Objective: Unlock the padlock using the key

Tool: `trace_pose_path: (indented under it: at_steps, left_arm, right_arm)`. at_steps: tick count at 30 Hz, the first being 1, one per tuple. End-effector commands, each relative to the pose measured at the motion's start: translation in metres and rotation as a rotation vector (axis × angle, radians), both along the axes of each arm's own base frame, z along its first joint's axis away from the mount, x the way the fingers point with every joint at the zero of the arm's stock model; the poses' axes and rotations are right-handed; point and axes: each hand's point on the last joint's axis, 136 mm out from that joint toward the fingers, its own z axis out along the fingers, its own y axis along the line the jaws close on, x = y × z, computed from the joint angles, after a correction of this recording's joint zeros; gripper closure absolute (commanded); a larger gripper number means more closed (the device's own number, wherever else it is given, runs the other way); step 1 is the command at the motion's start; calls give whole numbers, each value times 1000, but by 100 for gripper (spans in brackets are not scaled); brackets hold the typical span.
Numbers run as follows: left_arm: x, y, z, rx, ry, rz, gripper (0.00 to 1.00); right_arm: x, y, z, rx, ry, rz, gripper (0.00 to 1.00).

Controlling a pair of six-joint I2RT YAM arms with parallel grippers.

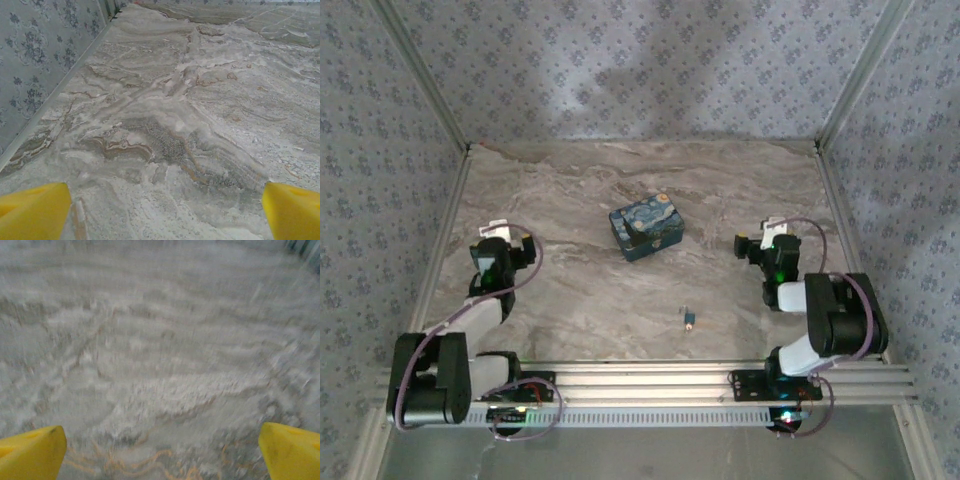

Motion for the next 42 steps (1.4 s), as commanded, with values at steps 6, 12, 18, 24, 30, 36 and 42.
trace_pose_path:
  at_steps: [6, 12, 18, 24, 30, 36, 42]
  left_arm:
    - [19, -9, 14, -12, -110, -82, 2]
    - [35, -12, 8, -76, -120, -133, 2]
    - [49, -20, -16, -91, -85, -185, 2]
    - [58, -23, -20, -86, -42, -197, 2]
    - [58, -23, -20, -86, -39, -195, 2]
    - [58, -24, -20, -81, -37, -194, 2]
    - [58, -23, -20, -78, -37, -193, 2]
  right_arm:
    - [18, -9, 19, 14, -40, -19, 0]
    - [18, -8, 18, 10, -38, -20, 0]
    - [19, -8, 19, 4, -40, -21, 0]
    - [19, -7, 19, -2, -40, -21, 0]
    - [18, -7, 19, -4, -38, -22, 0]
    - [19, -7, 19, -3, -38, -21, 0]
    - [19, -7, 19, -2, -38, -20, 0]
